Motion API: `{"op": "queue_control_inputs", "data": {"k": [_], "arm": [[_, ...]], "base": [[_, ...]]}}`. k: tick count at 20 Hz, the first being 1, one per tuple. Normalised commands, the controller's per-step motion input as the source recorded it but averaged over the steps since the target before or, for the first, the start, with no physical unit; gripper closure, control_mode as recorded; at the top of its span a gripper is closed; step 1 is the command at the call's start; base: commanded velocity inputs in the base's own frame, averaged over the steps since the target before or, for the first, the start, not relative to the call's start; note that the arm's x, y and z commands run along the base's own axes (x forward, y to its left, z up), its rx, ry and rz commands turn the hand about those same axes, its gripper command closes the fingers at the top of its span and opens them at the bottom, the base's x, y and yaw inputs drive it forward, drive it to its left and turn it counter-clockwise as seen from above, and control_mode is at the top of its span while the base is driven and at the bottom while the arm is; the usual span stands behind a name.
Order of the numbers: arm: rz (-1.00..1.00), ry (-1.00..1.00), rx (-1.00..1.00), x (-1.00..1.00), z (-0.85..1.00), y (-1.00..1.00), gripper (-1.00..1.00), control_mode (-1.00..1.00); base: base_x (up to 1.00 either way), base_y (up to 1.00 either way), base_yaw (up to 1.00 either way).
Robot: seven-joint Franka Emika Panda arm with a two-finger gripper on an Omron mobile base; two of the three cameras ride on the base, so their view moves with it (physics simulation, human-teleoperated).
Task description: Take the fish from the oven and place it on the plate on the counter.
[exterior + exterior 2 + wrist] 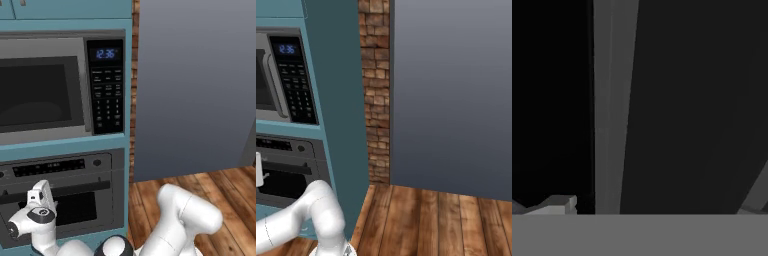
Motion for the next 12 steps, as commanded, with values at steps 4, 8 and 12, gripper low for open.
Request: {"op": "queue_control_inputs", "data": {"k": [4,8,12], "arm": [[0.04,0.00,0.00,0.37,-0.05,0.02,-1.00,-1.00],[0.24,0.00,0.02,0.88,-0.19,-0.29,-1.00,-1.00],[0.43,-0.12,0.09,0.72,-0.21,-0.42,-1.00,-1.00]], "base": [[0.00,0.00,0.00],[0.00,0.00,0.00],[0.00,0.00,0.00]]}}
